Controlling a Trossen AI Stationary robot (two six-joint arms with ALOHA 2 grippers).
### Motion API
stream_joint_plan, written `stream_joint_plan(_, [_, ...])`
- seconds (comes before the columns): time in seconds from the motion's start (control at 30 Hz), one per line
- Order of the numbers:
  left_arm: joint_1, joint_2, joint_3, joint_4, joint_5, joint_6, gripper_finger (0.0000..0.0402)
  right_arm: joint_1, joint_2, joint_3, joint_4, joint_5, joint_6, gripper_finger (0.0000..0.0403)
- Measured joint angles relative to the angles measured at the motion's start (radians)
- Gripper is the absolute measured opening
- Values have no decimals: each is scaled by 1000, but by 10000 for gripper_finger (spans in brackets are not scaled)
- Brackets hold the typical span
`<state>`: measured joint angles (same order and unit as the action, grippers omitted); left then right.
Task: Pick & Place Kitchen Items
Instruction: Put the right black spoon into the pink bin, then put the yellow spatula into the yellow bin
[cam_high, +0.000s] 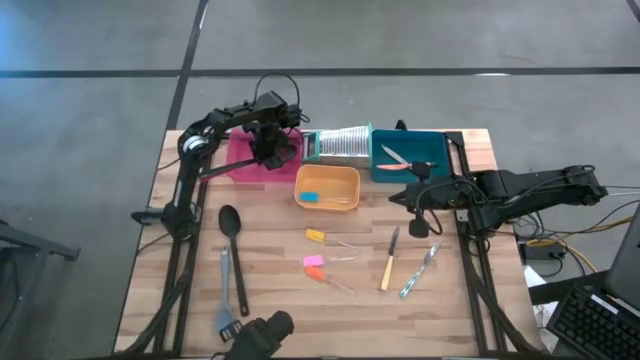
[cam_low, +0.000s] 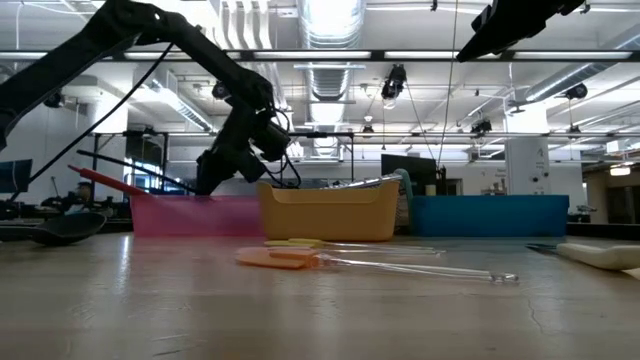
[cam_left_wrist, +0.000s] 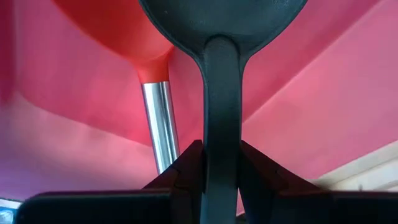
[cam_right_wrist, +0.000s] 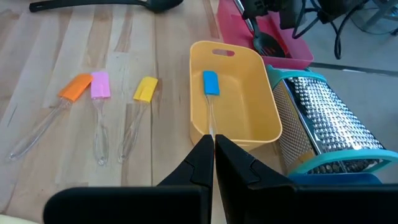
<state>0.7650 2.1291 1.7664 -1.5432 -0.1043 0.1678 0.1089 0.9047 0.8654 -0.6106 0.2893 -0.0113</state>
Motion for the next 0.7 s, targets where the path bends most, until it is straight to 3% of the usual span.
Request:
stream_joint_plan(0.1, [1, 1, 0, 0, -24, 11, 86, 0, 0, 0, -3, 0, 0, 8])
stream_joint_plan(0.37, [1, 1, 0, -2, -28, 16, 200, 0, 0, 0, -6, 0, 0, 8])
stream_joint_plan(0.7, [1, -39, 20, -30, -28, 24, 215, 0, 0, 0, -14, 0, 1, 8])
